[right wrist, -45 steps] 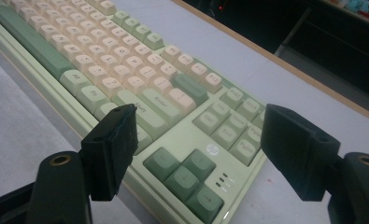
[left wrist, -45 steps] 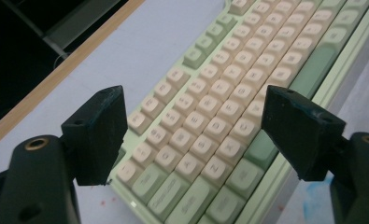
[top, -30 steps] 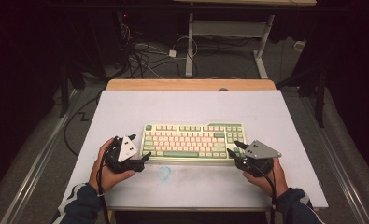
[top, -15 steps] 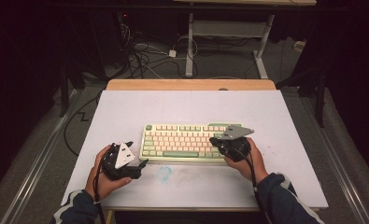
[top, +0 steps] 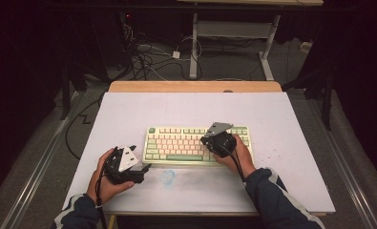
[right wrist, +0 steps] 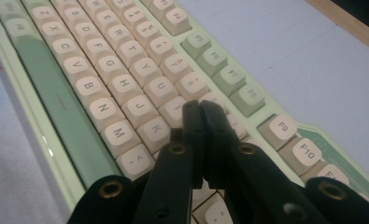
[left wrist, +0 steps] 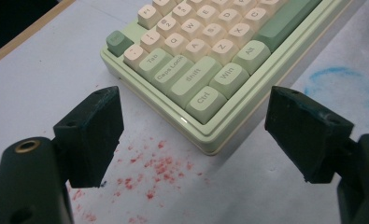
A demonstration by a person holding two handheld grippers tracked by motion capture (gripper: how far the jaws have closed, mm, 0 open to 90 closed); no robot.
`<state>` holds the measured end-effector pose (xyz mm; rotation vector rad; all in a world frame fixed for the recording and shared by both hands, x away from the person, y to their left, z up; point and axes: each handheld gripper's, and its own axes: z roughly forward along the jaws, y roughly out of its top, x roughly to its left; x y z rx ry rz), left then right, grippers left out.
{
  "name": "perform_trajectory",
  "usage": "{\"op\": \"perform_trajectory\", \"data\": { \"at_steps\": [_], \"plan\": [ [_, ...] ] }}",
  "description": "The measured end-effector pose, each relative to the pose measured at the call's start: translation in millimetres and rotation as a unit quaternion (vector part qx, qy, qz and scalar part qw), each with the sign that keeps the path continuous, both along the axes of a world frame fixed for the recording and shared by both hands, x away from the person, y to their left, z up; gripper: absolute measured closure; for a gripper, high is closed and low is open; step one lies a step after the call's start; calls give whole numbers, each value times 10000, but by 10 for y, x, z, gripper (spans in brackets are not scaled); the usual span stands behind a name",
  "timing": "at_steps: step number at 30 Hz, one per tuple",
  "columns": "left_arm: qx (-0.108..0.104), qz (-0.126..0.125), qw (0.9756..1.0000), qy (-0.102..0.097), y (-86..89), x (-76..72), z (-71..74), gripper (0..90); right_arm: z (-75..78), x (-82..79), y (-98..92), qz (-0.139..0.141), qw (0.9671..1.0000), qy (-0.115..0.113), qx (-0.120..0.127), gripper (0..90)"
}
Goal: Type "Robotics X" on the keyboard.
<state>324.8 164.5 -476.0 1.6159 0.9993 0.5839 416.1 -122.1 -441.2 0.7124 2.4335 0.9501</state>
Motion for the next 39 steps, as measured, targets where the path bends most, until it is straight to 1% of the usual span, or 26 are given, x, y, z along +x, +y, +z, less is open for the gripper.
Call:
{"op": "perform_trajectory", "data": {
  "at_steps": [2,3,4,6,11,13,16,19,22,24,26,27,30,33,34,37,39],
  "plan": [
    [40,-24,10000,17,-5,0,-9,181,-12,19,17,-11,10000,14,-6,900],
    [39,-33,10000,21,-9,-1,-13,181,-22,31,21,-6,10000,-8,-54,900],
    [32,-45,10000,37,-12,-3,-16,181,-31,35,28,-43,10000,8,-66,899],
    [25,-55,10000,59,-22,-5,-24,181,-50,53,30,-23,10000,50,-66,900],
    [59,-96,9999,99,-43,-9,-42,182,-60,54,53,-55,9999,43,-101,900],
    [68,-102,9999,108,-46,-8,-44,182,-80,63,58,5,9998,61,-194,900],
    [63,-105,9999,105,-46,-12,-41,182,-64,52,46,-6,9998,104,-171,900],
    [61,-102,9999,105,-41,-11,-38,182,-22,36,13,-63,10000,54,-1,899],
    [67,-108,9999,106,-44,-12,-40,182,10,29,-26,-56,9999,32,103,896],
    [74,-119,9998,111,-49,-13,-43,183,19,21,-34,-83,9998,28,160,893],
    [67,-122,9998,116,-53,-12,-48,182,30,14,-42,-51,9998,12,167,886],
    [71,-126,9998,120,-53,-13,-50,183,32,7,-37,-62,9997,10,228,883],
    [82,-126,9998,125,-51,-12,-51,183,48,-4,-44,-37,9997,-38,241,875],
    [100,-132,9998,134,-53,-14,-57,183,62,-14,-53,-27,9996,-60,270,851],
    [98,-137,9998,140,-53,-14,-57,183,67,-19,-54,-40,9995,-66,315,832],
    [101,-135,9998,144,-54,-12,-58,183,90,-39,-67,-78,9991,-129,391,765],
    [100,-130,9998,149,-55,-11,-60,183,105,-50,-84,-91,9989,-179,430,688]
  ]
}}
